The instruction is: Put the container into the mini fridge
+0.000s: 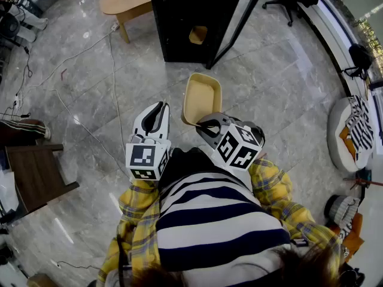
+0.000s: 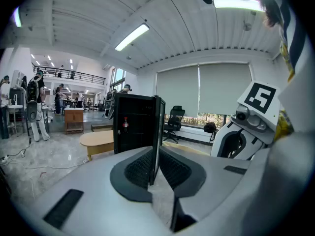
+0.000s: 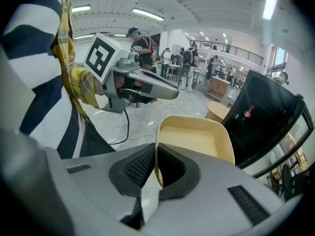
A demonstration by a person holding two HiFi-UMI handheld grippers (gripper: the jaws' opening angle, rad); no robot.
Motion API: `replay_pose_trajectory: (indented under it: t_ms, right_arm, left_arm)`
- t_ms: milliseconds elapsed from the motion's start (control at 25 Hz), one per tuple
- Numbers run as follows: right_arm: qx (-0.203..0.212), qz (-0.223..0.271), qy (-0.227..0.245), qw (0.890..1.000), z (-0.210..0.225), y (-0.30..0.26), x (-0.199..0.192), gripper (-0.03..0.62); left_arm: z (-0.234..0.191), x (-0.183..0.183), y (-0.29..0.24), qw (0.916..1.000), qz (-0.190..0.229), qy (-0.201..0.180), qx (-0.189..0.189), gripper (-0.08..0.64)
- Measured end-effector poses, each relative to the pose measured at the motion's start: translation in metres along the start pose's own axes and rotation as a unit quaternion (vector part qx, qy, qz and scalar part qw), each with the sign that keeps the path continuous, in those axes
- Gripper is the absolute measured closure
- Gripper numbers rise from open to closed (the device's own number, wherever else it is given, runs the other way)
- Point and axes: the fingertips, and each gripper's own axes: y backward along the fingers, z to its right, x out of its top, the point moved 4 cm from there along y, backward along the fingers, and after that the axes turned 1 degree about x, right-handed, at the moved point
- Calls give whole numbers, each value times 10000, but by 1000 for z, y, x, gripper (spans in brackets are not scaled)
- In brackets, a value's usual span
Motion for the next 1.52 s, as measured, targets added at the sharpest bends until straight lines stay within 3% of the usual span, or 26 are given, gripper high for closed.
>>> replay_pose_trajectory:
  t_ms: [840, 1520]
  right_arm:
    - [210, 17, 185, 9996, 31, 1, -25, 558]
    - [475, -16, 374, 9982, 31, 6, -37, 558]
  left_arm:
    - [18, 1, -29, 9998, -125, 52, 170, 511]
    - [26, 4, -35, 9993, -75, 127, 336, 511]
